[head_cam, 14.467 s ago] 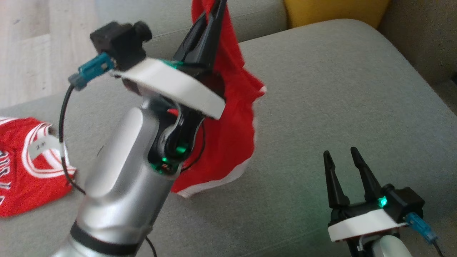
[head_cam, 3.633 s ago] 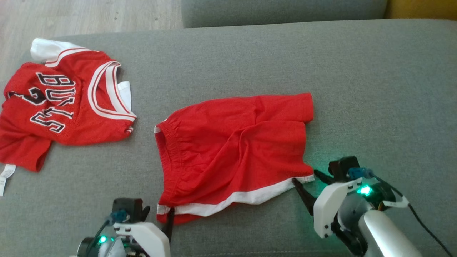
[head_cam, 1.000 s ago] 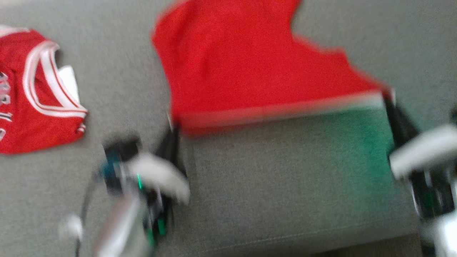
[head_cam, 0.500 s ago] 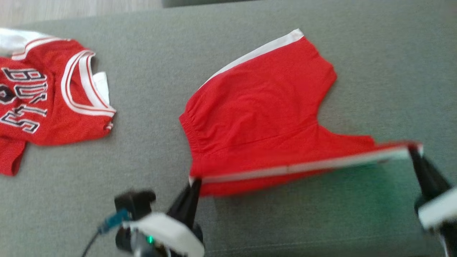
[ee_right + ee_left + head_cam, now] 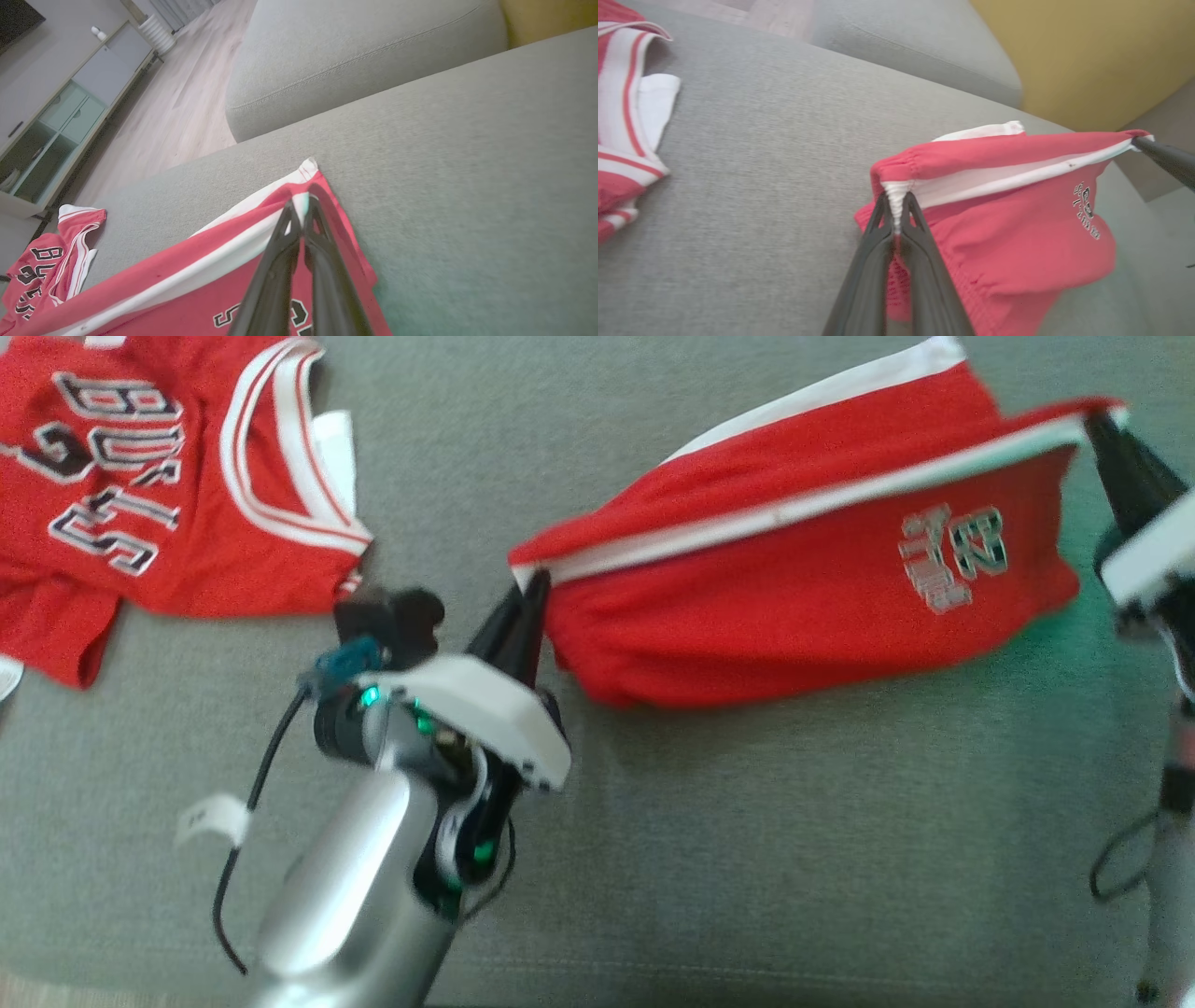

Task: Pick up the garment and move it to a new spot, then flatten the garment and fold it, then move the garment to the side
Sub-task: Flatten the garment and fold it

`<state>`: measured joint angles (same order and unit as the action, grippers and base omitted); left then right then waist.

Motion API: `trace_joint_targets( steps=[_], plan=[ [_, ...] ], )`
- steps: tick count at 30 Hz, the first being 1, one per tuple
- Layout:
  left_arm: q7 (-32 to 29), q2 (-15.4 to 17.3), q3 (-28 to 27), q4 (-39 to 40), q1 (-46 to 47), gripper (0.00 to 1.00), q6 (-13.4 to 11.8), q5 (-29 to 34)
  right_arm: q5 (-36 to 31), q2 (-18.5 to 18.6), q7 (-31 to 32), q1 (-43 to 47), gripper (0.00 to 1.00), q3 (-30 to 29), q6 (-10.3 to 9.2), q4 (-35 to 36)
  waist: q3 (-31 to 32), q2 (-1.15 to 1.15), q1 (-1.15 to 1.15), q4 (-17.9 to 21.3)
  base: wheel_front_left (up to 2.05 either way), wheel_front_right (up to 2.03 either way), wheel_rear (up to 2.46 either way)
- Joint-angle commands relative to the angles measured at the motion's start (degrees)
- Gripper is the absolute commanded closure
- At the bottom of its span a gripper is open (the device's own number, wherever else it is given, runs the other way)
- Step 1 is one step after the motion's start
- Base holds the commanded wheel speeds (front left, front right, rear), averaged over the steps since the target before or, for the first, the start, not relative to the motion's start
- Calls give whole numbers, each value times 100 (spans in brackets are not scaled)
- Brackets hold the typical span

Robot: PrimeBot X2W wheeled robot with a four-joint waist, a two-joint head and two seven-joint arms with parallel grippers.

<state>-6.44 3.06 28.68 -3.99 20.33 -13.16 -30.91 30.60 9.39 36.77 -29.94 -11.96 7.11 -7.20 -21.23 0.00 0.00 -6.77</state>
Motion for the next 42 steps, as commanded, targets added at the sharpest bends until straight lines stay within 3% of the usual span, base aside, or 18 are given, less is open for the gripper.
trace_joint_targets(
  steps=[1,6,15,16,17,18,19,20,26,33,35,42],
  plan=[
    [117,19,-157,-12,317,100,-78,58,-63,111,-73,-323,100,191,37,3,-217,0,0,-203,0,0,0],
    [352,-11,1,-601,920,100,-123,-126,-244,316,-249,-1108,100,471,37,-764,-458,0,0,-346,0,0,0],
    [726,-17,771,-1399,1755,100,-285,-789,-528,502,-652,-1896,100,775,37,-1843,-683,0,0,-480,0,0,0],
    [740,-17,843,-1459,1797,100,-294,-848,-527,501,-664,-1930,85,819,37,-1933,-698,0,0,-476,0,0,0],
    [744,-17,908,-1513,1834,95,-299,-895,-520,505,-667,-1957,35,890,37,-1995,-714,0,0,-464,0,0,0],
    [766,-17,950,-1553,1862,73,-306,-947,-525,533,-707,-1976,0,973,37,-2028,-721,0,0,-451,0,0,0],
    [803,-17,978,-1591,1881,40,-319,-982,-525,566,-735,-1977,0,1054,37,-2066,-711,0,0,-427,0,0,0],
    [835,-17,1004,-1634,1885,0,-327,-997,-507,610,-745,-1964,0,1178,37,-2083,-686,0,0,-401,0,0,0],
    [1062,247,1076,-1525,1707,0,-551,-728,-145,1081,-560,-1629,0,1968,37,-1522,-487,0,0,-130,0,0,0],
    [1663,667,1269,-317,1178,0,-1136,-15,-165,1718,-166,-1106,0,2197,37,-1053,-550,0,0,-83,0,0,0],
    [1796,703,1312,-54,1043,0,-1306,161,-239,1772,-77,-1053,0,2215,37,-1085,-656,0,0,-153,0,0,0],
    [2051,739,1486,247,835,0,-1495,637,-488,1704,107,-1117,0,2164,37,-1446,-794,0,0,-380,0,0,0]
  ],
)
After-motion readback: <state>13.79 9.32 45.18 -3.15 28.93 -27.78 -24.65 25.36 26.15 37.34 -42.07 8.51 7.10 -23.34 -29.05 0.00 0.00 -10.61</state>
